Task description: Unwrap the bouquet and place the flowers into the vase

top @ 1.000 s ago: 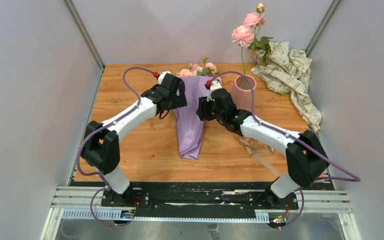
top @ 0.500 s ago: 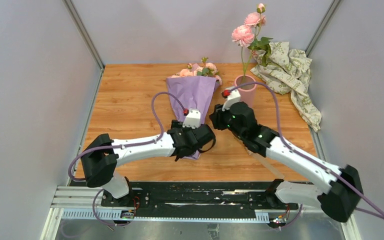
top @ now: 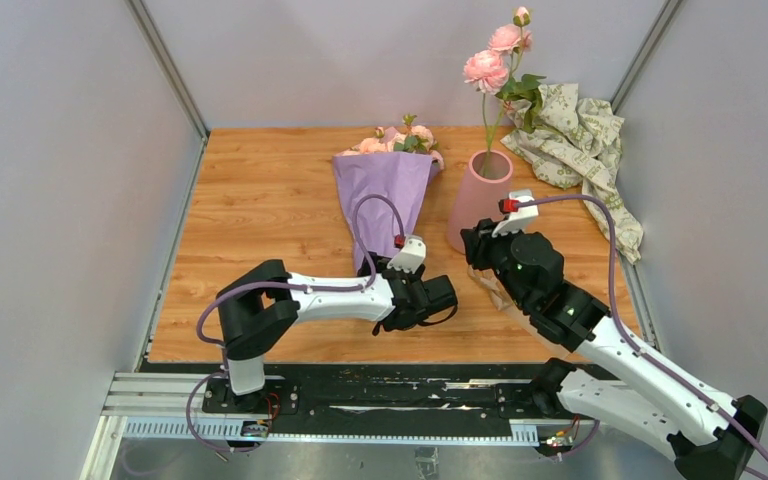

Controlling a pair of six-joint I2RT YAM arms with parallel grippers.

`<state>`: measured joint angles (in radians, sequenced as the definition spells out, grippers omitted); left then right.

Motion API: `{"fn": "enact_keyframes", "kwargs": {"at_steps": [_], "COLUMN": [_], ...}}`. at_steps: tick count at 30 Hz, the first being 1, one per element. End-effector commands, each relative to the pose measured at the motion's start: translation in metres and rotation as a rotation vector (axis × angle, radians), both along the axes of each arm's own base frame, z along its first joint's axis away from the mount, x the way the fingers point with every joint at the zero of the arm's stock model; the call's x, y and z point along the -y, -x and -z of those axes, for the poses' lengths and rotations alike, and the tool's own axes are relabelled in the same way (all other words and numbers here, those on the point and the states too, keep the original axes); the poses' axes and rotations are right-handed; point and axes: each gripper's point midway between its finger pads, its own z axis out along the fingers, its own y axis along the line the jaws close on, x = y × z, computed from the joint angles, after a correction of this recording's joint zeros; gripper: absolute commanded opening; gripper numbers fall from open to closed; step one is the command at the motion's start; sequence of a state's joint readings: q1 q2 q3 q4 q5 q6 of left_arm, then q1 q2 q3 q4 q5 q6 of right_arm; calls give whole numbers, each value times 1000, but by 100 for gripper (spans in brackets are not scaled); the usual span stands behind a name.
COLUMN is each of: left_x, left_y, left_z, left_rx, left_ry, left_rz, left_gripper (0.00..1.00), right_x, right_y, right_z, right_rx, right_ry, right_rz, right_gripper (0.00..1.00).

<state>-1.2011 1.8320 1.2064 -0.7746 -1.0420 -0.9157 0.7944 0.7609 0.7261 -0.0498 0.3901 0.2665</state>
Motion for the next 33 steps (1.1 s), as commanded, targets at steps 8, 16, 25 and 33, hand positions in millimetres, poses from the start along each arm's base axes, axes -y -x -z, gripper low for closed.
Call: {"fn": "enact_keyframes", "kwargs": {"at_steps": [8, 16, 25, 33], "left_x": [10, 34, 36, 8], "left_y": [4, 11, 10, 4], "left_z": [-54, -25, -6, 4], "left_rx": [81, 14, -4, -22], "left_ry": [159, 144, 97, 72], "left_rz": [26, 64, 65, -10], "left_gripper": [85, 85, 84, 36], "right_x": [11, 15, 21, 18], "right_y": [-1, 2, 5, 6], "right_z": [20, 18, 15, 23], "right_rx": [-20, 0, 21, 5], "right_ry": [58, 49, 52, 56], "right_rz": [48, 48, 52, 37], "right_gripper": [31, 29, 29, 29]}}
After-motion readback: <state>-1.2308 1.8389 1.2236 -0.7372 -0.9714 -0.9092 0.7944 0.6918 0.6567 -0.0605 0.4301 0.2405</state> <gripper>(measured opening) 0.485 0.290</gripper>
